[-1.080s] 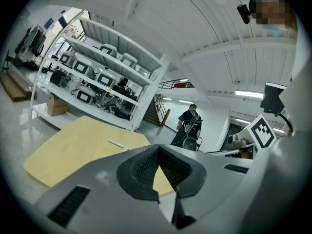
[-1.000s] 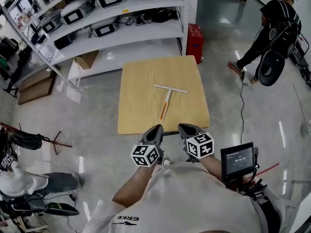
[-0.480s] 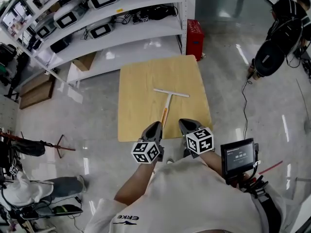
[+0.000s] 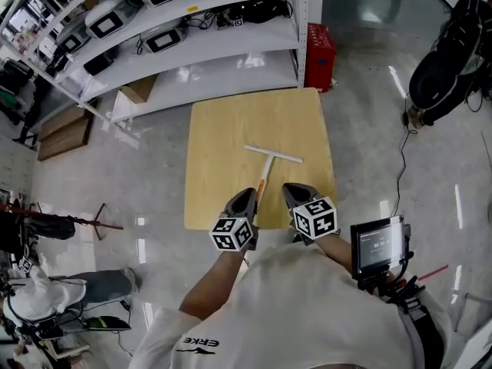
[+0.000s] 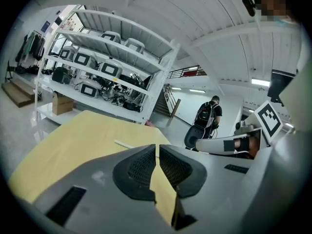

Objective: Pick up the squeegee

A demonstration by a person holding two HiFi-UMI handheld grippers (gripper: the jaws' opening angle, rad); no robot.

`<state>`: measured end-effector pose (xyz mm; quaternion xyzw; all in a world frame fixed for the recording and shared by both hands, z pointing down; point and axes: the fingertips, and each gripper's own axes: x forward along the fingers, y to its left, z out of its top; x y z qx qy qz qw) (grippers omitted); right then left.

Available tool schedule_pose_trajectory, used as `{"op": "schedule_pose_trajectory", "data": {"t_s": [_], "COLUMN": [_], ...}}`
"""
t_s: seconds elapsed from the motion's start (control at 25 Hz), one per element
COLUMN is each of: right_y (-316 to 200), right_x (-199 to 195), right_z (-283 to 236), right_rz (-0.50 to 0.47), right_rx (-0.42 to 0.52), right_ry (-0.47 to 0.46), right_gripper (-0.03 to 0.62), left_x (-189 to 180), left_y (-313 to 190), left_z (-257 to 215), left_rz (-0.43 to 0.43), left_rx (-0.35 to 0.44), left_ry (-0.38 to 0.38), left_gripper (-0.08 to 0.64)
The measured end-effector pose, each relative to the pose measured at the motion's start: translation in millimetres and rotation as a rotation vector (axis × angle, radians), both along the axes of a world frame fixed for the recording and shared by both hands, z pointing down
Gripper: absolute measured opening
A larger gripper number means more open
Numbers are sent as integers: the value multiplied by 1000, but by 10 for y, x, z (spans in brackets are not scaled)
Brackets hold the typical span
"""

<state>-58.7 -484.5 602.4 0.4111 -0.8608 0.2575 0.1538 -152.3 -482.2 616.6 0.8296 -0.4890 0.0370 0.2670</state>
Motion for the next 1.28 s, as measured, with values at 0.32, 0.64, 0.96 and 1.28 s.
{"op": "schedule_pose_trajectory", "data": {"t_s": [0.32,0.64,0.96,1.28], "right_y": [85,111,107,-37], "right_x": [-18,99,178,359], "right_z": [136,289,374,478], "right_rz": [2,21,33,80], "right_rx": [-51,-92,-114,-136], "right_ry": [-8,-13,-2,-4], "right_gripper": [5,5,5,5], "left_x": [60,182,217,287], "left_y": [2,-98,-315,-620], "left_z": [245,574,905,1218], "left_rz": [65,118,143,198], "left_rx": [-65,-129,-199,-233], "left_ry": [-71,-147,-229,-341], "left_gripper": [6,88,124,144]}}
